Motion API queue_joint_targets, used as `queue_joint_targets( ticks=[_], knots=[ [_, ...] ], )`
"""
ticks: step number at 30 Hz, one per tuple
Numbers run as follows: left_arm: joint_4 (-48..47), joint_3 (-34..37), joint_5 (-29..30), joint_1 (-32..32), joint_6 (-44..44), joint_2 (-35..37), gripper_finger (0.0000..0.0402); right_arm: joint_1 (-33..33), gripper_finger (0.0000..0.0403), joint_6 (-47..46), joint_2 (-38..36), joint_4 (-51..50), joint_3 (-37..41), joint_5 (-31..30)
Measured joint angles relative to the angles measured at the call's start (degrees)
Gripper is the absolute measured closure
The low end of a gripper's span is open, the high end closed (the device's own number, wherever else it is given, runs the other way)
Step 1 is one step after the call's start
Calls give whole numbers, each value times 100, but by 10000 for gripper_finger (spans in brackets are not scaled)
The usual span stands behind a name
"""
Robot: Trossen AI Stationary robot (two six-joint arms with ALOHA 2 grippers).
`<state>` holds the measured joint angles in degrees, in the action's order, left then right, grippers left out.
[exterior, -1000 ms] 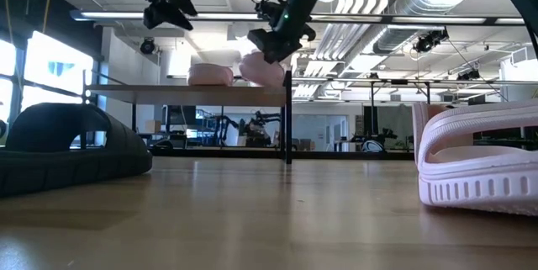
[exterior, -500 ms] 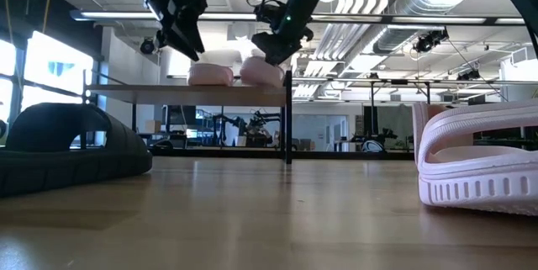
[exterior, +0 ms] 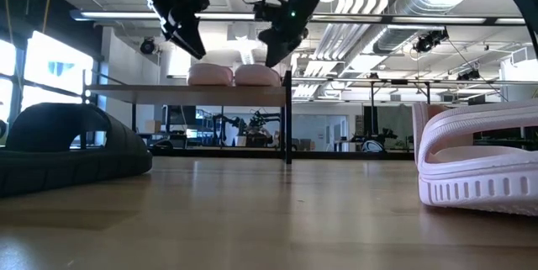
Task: Pick and place slides into the shelf
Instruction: Adjust the slides on the shelf
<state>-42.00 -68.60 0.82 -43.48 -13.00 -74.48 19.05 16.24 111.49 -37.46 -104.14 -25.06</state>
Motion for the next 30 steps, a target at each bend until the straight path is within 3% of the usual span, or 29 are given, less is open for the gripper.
queue_joint_targets(
  ticks=[4,10,17,22,27,30],
  knots=[
    [74,0,88,1,-469,-80,234,-87,251,183,-177,-47,-201,6],
    [234,-2,743,86,-891,-409,234,-149,251,516,-440,-404,-225,-41],
    [459,-2,2352,479,-1251,-781,234,-147,251,530,-733,-866,-225,-346],
    [848,-2,3004,673,-1516,-862,234,-160,251,528,-863,-915,-230,-373],
    [1111,-1,3048,734,-1562,-872,238,-160,256,528,-876,-993,-230,-358],
    [1076,0,2918,713,-1573,-872,261,-160,266,526,-876,-1057,-230,-303]
  ],
)
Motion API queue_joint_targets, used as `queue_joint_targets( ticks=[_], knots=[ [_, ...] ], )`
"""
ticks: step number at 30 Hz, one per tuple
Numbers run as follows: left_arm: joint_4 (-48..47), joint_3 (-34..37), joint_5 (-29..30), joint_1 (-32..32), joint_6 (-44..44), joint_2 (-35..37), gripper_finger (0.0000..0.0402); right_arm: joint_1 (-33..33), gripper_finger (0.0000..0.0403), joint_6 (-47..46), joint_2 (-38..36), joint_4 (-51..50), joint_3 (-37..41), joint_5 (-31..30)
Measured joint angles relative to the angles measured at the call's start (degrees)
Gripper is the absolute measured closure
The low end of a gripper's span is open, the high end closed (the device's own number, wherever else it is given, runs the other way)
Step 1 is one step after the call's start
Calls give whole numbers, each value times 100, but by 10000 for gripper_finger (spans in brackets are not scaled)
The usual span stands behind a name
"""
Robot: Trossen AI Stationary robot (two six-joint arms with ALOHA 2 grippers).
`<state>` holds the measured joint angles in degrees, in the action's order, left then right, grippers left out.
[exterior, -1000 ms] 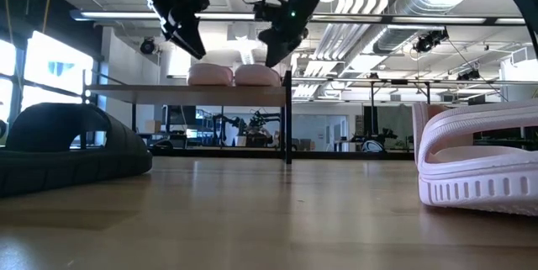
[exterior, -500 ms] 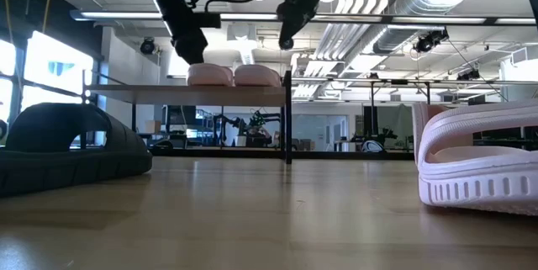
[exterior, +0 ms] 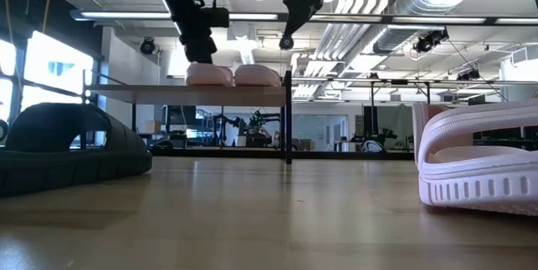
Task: Pick and place slides into the shelf
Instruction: Adjust the slides on the shelf
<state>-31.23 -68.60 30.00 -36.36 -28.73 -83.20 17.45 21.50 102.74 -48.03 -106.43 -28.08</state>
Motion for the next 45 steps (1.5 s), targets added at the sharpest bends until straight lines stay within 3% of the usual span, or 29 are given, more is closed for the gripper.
queue_joint_targets(
  ticks=[10,15,20,31,37,45],
  knots=[
    [-16,0,-306,0,-105,0,394,0,305,-46,0,-222,0,33],
    [59,0,-386,0,-106,0,383,1,323,-130,0,-352,0,49],
    [163,0,-858,0,-157,0,396,2,336,-219,0,-476,0,126],
    [302,0,-990,2,-428,-35,396,2,359,-259,0,-571,0,201],
    [321,0,-1009,2,-404,-35,382,0,364,-260,0,-570,0,217],
    [388,0,-1239,4,-386,-35,394,0,364,-258,0,-573,2,424]
  ],
)
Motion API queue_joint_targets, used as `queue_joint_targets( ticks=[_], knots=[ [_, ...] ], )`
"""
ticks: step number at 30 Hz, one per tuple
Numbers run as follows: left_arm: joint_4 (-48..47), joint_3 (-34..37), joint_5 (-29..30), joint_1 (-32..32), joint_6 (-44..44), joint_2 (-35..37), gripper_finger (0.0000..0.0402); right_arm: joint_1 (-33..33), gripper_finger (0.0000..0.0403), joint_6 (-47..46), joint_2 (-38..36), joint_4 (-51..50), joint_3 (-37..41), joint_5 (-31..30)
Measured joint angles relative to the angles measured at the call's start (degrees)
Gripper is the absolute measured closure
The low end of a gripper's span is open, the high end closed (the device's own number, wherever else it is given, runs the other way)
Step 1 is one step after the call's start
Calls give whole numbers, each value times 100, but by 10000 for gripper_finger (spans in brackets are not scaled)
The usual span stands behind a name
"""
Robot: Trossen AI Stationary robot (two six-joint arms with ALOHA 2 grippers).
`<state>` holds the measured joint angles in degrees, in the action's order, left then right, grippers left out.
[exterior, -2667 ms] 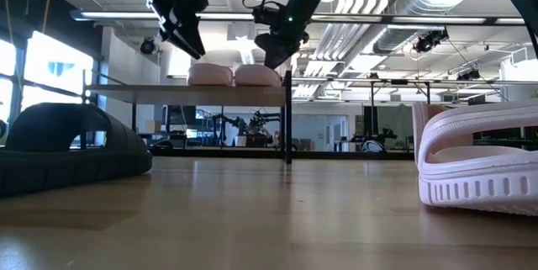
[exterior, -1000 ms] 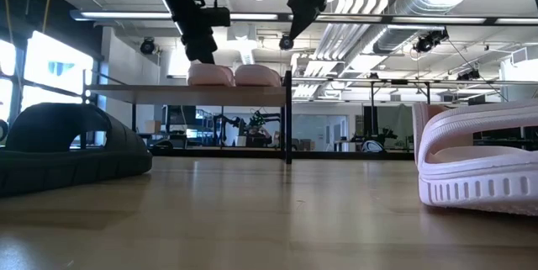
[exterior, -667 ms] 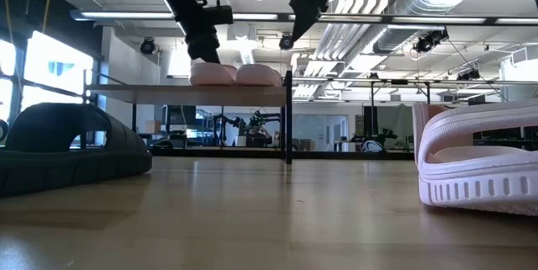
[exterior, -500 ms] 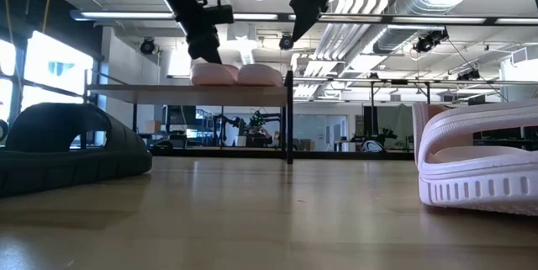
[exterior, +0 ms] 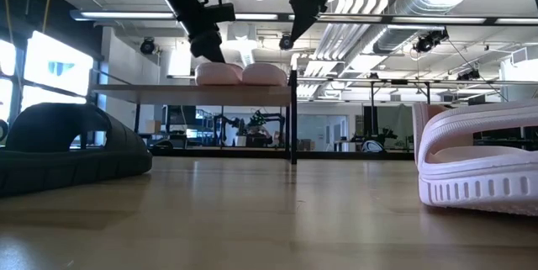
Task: Pick and place slides into the shelf
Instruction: Adjust the slides on the shelf, then put the pink slide under the shelf
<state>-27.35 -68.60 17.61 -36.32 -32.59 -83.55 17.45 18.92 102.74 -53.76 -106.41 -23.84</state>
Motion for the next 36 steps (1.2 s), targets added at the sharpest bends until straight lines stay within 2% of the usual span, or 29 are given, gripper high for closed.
queue_joint_targets(
  ticks=[7,25,31,36],
  knots=[
    [-26,0,105,0,172,0,367,2,364,0,0,-13,0,5],
    [-257,0,-9,0,649,169,208,2,364,44,0,-45,2,189],
    [-607,-2,-6,48,1163,514,181,2,364,44,-10,-58,2,161],
    [-943,-2,-31,299,1612,810,175,2,364,-46,-232,-188,7,164]
  ],
)
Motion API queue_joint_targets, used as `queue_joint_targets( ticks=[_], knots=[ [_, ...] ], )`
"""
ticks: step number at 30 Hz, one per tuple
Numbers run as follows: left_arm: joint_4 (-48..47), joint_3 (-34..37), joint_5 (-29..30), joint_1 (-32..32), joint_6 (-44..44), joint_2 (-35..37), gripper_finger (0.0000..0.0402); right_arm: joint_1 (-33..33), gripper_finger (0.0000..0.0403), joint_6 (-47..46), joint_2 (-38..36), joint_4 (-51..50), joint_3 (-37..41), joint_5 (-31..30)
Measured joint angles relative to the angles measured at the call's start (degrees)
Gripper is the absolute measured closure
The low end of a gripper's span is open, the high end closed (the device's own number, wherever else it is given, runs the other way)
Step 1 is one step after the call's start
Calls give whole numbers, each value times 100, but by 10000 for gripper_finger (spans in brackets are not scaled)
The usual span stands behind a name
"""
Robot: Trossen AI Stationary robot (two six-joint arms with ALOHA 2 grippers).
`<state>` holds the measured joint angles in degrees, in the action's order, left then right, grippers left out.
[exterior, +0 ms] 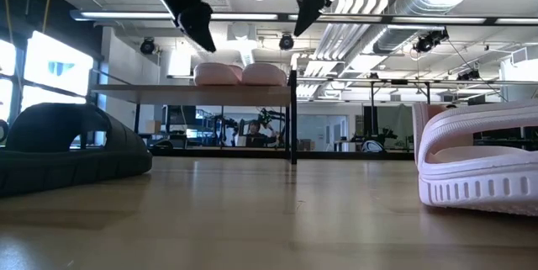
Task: Pick and place slides into the shelf
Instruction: Put the pink slide under the shelf
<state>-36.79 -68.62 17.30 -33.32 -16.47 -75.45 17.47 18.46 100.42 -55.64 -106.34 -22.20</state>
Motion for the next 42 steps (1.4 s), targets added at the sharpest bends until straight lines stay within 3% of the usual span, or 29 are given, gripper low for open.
queue_joint_targets(
  ticks=[5,13,19,21,27,30,42],
  knots=[
    [-73,0,-38,524,462,160,174,-41,364,-521,-562,-609,0,273],
    [-64,-2,-349,1546,1106,204,174,-41,364,-2240,-1597,-2455,0,2413],
    [-1,-2,-636,2206,1490,204,174,-67,364,-3164,-2031,-3365,222,2851],
    [52,-2,-827,2387,1620,204,174,-70,364,-3388,-2235,-3286,578,3322],
    [82,-2,-1411,2823,2033,202,174,-454,364,-4449,-2982,-1679,2441,5284],
    [82,-2,-1425,2997,2149,202,174,-844,364,-5261,-3206,-521,3390,5893],
    [86,-2,-1425,3145,2383,200,174,-2251,364,-7084,-3215,2935,6062,6040]
  ],
)
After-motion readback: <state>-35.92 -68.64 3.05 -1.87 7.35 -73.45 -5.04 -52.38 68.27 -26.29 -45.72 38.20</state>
